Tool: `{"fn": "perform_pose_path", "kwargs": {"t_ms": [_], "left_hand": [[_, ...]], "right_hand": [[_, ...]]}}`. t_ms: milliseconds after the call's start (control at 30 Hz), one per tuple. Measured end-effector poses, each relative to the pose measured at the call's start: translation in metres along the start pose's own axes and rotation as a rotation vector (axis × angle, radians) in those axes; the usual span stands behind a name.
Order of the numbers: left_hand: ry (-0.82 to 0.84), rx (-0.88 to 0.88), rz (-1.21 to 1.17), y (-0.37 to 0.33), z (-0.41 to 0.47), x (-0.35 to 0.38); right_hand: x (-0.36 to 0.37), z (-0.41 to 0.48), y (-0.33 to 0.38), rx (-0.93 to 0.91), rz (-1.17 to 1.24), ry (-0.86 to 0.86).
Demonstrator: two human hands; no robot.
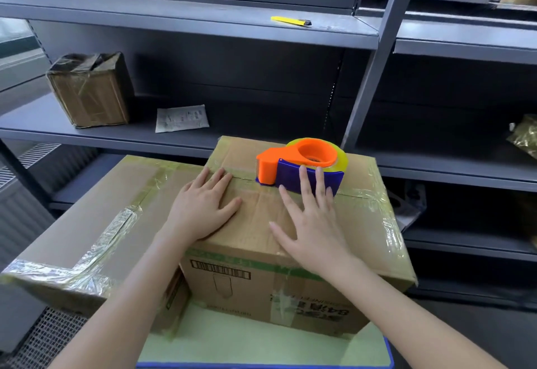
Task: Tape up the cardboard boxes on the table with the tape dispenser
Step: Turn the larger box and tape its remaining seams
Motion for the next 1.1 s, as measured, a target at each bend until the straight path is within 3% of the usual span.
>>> {"fn": "perform_pose_path", "kwargs": {"t_ms": [167, 267, 367, 433, 567, 833, 1000, 1100], "left_hand": [[-0.027, -0.094, 0.037, -0.052, -0.045, 0.001], [-0.139, -0.006, 0.075, -0.053, -0.053, -0.011], [-0.246, 0.113, -0.059, -0.026, -0.029, -0.012], [-0.212, 0.19, -0.147, -0.014, -0.007, -0.01], [-0.06, 0.298, -0.2, -0.014, 0.021, -0.002], [-0.153, 0.171, -0.156, -0.026, 0.005, 0.008], [-0.29, -0.014, -0.151, -0.049, -0.029, 0.015], [-0.242, -0.11, -0.14, -0.07, -0.044, 0.017]], "right_hand": [[-0.017, -0.008, -0.056, -0.088, 0.209, 0.06], [-0.023, -0.014, -0.066, -0.113, 0.098, -0.003], [-0.022, -0.023, -0.046, 0.043, 0.067, -0.014], [-0.018, -0.027, -0.024, 0.194, 0.081, 0.105], [-0.004, -0.022, 0.015, 0.298, -0.034, 0.231], [-0.004, -0.026, -0.002, 0.199, -0.013, 0.159], [-0.008, -0.017, -0.036, 0.0, 0.179, 0.174], [-0.009, -0.003, -0.06, -0.09, 0.286, 0.195]]}}
Point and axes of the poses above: each hand's wrist, its own z-axis towards the middle knuckle, its own x-axis out of the palm, y = z × x, the point moved 3 cm from there along z, towards the middle knuckle, and after that the axes turned 5 degrees about x, right-handed, at the moved point
